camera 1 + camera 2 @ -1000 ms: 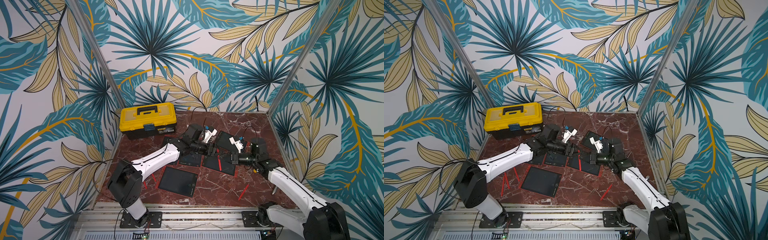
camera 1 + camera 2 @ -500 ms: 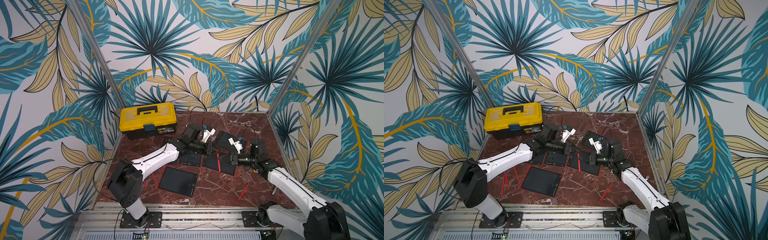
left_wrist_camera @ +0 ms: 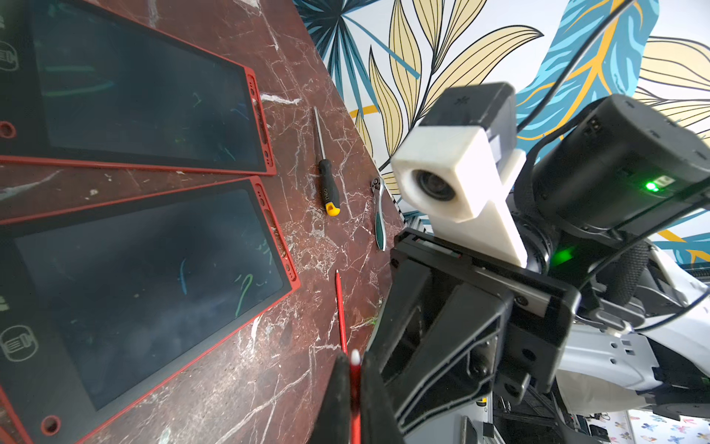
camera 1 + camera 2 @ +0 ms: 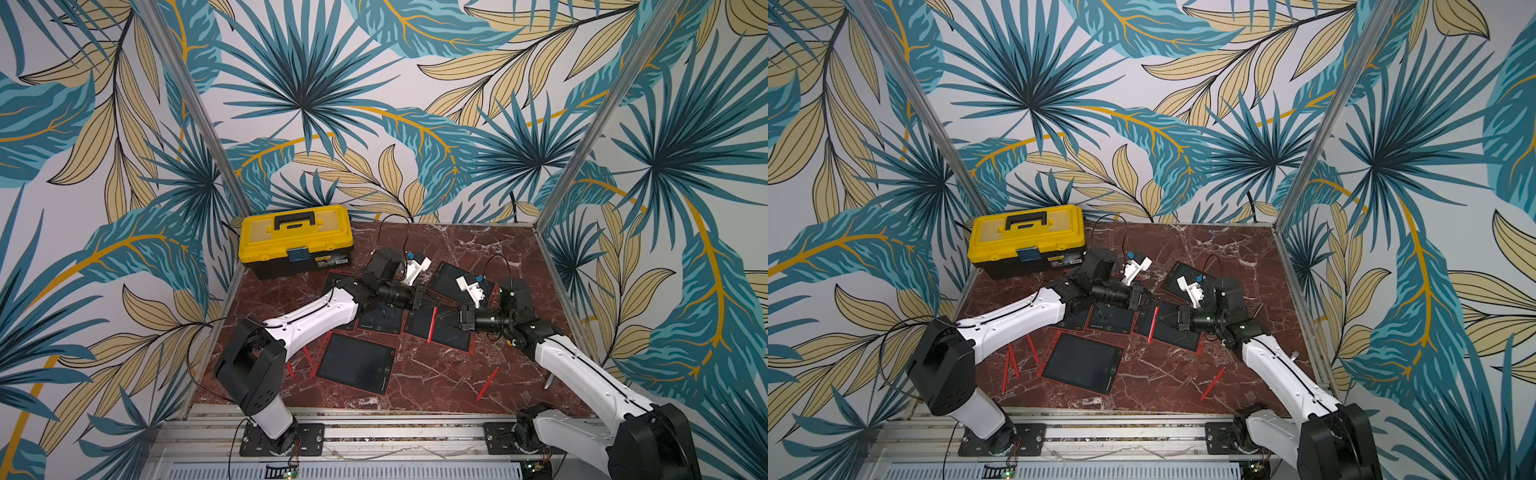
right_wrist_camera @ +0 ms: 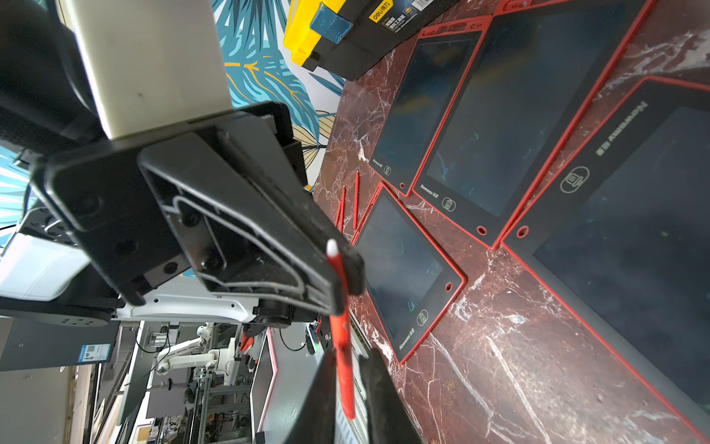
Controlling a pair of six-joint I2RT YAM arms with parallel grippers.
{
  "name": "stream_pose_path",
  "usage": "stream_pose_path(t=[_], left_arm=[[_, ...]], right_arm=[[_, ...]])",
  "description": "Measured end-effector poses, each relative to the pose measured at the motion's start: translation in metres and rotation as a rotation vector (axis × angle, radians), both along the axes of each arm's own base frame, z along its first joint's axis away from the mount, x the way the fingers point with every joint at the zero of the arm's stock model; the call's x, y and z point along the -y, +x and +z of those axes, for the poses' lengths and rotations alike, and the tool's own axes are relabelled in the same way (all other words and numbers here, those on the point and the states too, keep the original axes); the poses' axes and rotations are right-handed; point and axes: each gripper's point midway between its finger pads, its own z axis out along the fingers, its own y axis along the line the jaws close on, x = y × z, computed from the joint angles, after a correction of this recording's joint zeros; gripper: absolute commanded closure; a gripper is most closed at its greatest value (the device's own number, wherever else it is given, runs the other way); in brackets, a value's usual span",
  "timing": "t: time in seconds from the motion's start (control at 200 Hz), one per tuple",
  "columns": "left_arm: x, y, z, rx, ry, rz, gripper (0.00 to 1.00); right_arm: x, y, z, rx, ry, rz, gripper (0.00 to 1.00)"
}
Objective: Place the stylus back onto the writing tablet
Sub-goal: Adjust the stylus.
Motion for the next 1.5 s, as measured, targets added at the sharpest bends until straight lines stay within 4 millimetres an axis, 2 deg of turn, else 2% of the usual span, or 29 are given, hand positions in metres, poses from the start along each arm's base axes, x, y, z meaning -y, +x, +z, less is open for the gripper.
stream_pose_path(t=[0.285,0.786,1.122,1.497], left_arm=[[-0.011,0.009,-0.014,-0.013,0.027,0.046,1.0],[-0.02,0.03,-0.026,-0.058,0.082,0.214,1.0],[-0.01,0.019,-0.028,-0.075,0.091,0.217,1.0],[0.003,0.004,-0.029,-0.08,0.096,0.192,1.0]], right_arm=[[0.007,-0.001,0.003,0.011,-0.03,-0.052,0.66],[0.008,-0.011,-0.014,-0.027,-0.233,-0.181,0.64],[0.001,0.0,-0.02,-0.044,-0.304,-0.226,0.56],[-0.005,0.004,-0.027,-0.05,-0.346,-0.238,0.57]])
